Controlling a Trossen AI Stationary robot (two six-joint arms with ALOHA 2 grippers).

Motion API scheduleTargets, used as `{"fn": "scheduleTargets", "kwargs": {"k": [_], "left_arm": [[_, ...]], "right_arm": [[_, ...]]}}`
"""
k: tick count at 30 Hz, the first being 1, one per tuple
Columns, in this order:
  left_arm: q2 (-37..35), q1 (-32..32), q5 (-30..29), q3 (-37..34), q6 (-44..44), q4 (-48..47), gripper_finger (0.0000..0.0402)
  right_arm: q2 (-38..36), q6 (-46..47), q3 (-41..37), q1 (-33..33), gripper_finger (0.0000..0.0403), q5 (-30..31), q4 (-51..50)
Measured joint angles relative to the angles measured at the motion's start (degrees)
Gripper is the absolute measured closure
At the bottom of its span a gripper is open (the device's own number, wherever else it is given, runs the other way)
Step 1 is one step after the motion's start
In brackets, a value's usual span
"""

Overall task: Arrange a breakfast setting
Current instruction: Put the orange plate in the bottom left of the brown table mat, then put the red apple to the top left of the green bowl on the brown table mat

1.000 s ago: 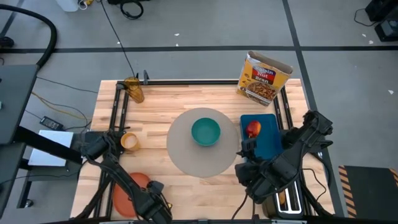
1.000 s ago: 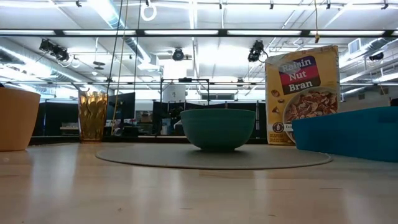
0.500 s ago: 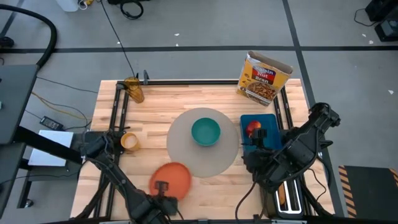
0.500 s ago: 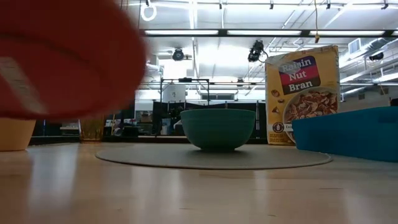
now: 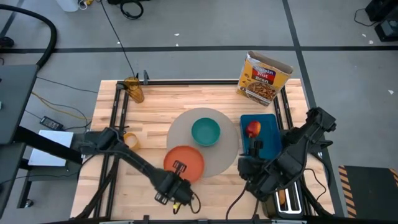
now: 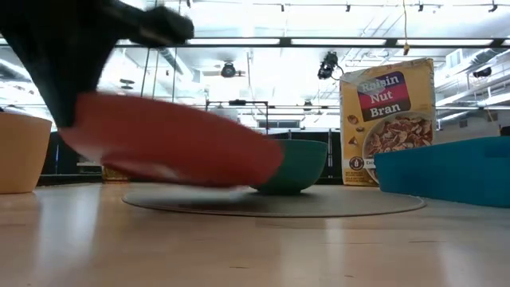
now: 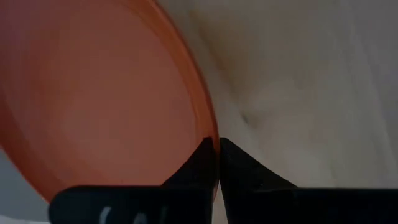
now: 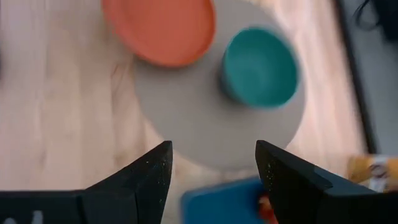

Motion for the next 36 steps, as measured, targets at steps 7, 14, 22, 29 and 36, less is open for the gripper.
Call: {"fn": "scheduleTargets", "kwargs": {"k": [7, 14, 22, 29, 36], "left_arm": [[0.0, 2.54, -0.42, -3.35, 2.05, 0.74, 0.0384], [0.0, 2.73, 0.91, -3.95, 1.89, 0.69, 0.0375], [0.0, 3.68, 1.53, -3.95, -2.52, 2.37, 0.0325], [-0.02, 4.81, 0.96, -3.92, -7.54, 2.37, 0.0284], [-0.01, 4.44, 0.96, 4.04, -13.44, -8.32, 0.0264]], "right_arm": [[0.16, 7.5, -3.79, 2.2, 0.0165, -1.86, 0.17], [0.17, 14.72, -6.93, 2.25, 0.0162, -4.15, -1.62], [0.05, 22.09, -7.42, -2.31, 0.0118, -5.57, -5.06], [-3.81, 24.21, -7.42, -8.83, 0.0085, -5.01, -5.15], [-12.09, 19.48, -9.06, -15.43, 0.006, -4.16, -5.16]]}}
